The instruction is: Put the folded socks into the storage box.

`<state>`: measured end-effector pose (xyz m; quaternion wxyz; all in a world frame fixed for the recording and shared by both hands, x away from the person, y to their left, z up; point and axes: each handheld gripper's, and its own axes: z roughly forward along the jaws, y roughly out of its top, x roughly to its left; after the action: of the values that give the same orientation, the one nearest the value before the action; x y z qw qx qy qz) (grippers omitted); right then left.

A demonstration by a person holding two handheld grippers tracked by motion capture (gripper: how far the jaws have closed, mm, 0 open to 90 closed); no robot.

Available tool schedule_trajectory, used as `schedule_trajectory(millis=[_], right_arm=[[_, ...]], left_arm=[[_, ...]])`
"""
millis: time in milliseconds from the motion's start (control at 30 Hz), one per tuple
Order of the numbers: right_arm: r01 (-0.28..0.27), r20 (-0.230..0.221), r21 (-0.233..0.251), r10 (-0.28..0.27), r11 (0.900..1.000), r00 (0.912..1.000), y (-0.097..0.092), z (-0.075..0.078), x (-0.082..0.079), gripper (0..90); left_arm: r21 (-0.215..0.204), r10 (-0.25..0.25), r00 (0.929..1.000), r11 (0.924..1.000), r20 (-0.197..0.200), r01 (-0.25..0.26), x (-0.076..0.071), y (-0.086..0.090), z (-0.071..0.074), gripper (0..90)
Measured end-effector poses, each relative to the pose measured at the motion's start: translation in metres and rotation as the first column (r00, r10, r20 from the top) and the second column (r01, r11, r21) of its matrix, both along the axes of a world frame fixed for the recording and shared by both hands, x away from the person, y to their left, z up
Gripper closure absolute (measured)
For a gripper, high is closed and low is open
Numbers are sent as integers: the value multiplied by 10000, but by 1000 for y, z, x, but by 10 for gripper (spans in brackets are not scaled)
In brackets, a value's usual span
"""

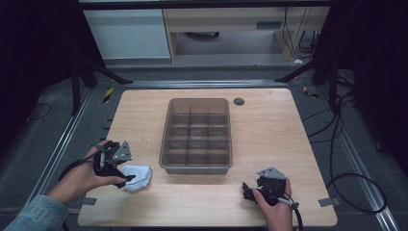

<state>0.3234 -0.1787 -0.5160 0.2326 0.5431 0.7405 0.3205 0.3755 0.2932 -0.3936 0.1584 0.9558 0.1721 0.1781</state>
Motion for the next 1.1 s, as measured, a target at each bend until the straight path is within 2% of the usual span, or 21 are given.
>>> schedule_trajectory(millis=[67,100,200,333,367,400,433,467,600,733,767,800,833,867,967,1033,1067,1100], right_arm=[[-1,0,-2,1,10000,10000,0,0,0,6],[1,-2,4,-1,10000,10000,0,0,0,6],[0,0,3,0,10000,10000,0,0,0,6],[-2,2,0,2,10000,10000,0,0,0,6],[-4,4,-3,4,10000,10000,0,0,0,6],[-4,4,-3,4,10000,10000,0,0,0,6],[-7,3,-18,7,10000,10000,0,0,0,6],[-8,3,-17,8,10000,10000,0,0,0,6],[-11,3,-13,11,10000,10000,0,0,0,6],[-13,3,-15,13,10000,10000,0,0,0,6],[-10,1,3,10,10000,10000,0,0,0,6],[-10,1,3,10,10000,10000,0,0,0,6],[-7,0,4,7,10000,10000,0,0,0,6],[-7,0,4,7,10000,10000,0,0,0,6],[-8,2,5,8,10000,10000,0,0,0,6],[-5,-1,7,5,10000,10000,0,0,0,6],[-6,1,3,6,10000,10000,0,0,0,6],[-6,1,3,6,10000,10000,0,0,0,6]], left_arm=[[150,-99,9999,9998,-116,101,2,-1,-1,60],[386,-263,9994,9989,-225,272,3,-2,-1,67],[562,-408,9987,9975,-322,425,3,-4,-2,76],[1008,-870,9950,9907,-495,916,3,-9,-4,111],[1112,-1119,9920,9868,-581,1178,3,-12,-5,184],[1112,-1119,9920,9868,-581,1178,3,-12,-5,198],[1280,-1353,9884,9814,-689,1433,1,-14,-7,198],[1512,-1557,9846,9744,-799,1663,1,-16,-9,242],[2028,-2032,9712,9529,-1241,2253,-4,-21,-19,264],[1999,-2160,9651,9492,-1481,2431,-7,-22,-27,279],[2097,-2249,9606,9435,-1630,2565,-8,-24,-31,279],[2097,-2249,9606,9435,-1630,2565,-8,-24,-31,283],[2238,-2382,9553,9352,-1750,2743,-10,-24,-35,289],[2238,-2382,9553,9352,-1750,2743,-10,-24,-35,290],[2456,-2449,9501,9254,-1933,2885,-11,-24,-41,306],[2439,-2452,9485,9252,-2007,2908,-11,-23,-42,311],[2509,-2538,9447,9196,-2078,3022,-11,-24,-43,315],[2509,-2538,9447,9196,-2078,3022,-11,-24,-43,319]])
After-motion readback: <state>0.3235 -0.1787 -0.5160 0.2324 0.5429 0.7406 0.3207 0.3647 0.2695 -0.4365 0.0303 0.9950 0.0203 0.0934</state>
